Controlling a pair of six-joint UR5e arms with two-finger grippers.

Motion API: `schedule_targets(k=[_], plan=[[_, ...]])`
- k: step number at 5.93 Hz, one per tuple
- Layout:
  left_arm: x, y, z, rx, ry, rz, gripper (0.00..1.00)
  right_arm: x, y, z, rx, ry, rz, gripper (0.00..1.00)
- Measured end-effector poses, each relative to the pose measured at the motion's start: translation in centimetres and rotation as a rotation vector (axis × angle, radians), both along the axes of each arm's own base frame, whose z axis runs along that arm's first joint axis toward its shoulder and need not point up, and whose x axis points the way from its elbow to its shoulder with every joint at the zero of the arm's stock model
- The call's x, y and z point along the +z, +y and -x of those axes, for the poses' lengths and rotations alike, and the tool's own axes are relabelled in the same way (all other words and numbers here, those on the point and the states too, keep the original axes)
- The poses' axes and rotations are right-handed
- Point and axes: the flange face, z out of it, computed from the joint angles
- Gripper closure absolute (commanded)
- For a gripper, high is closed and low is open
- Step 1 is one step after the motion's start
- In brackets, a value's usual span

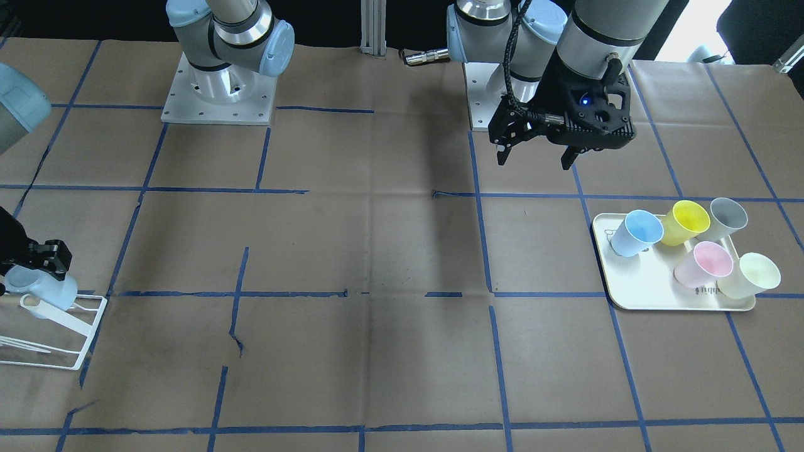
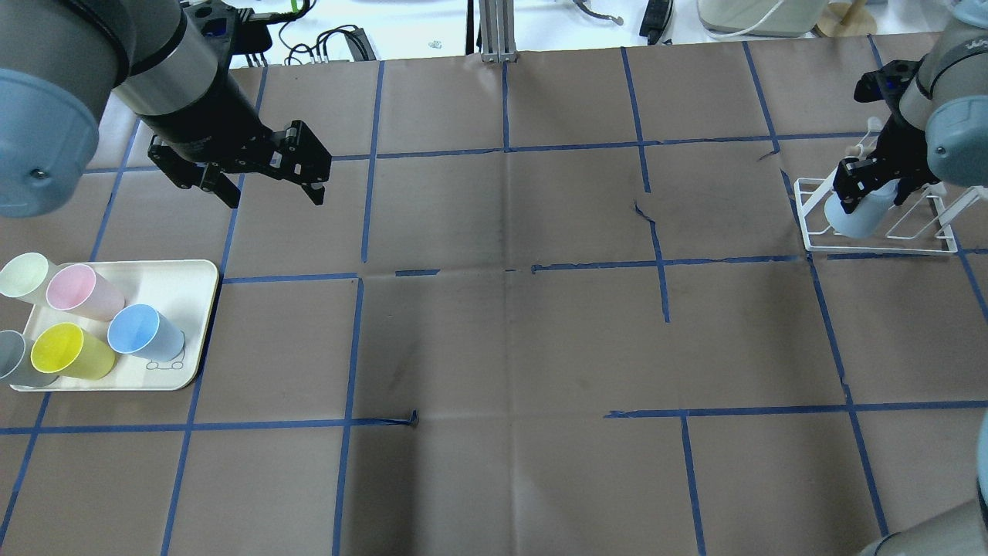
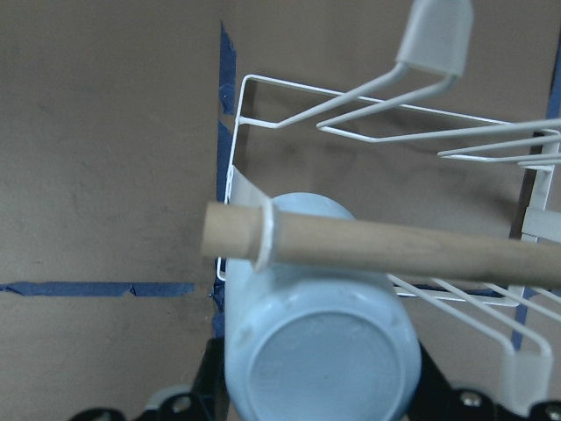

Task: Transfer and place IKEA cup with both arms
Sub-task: 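Lower the right gripper and close it on the light blue cup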

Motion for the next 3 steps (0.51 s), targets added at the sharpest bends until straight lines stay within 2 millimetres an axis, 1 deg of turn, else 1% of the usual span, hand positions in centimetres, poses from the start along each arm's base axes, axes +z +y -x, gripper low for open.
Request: schedule_targets(k=[1,3], plan=[[0.0,0.0,0.0,0.001,0.000,0.000,0.02,1.3,0.1,-0.1,-0.002,0.007,0.022,0.52],[-0.1,-0.1,-0.2,0.003,0.000,-0.001,0.02,4.3,1.4,-0.7,-0.007,0.010,0.052,0.53]])
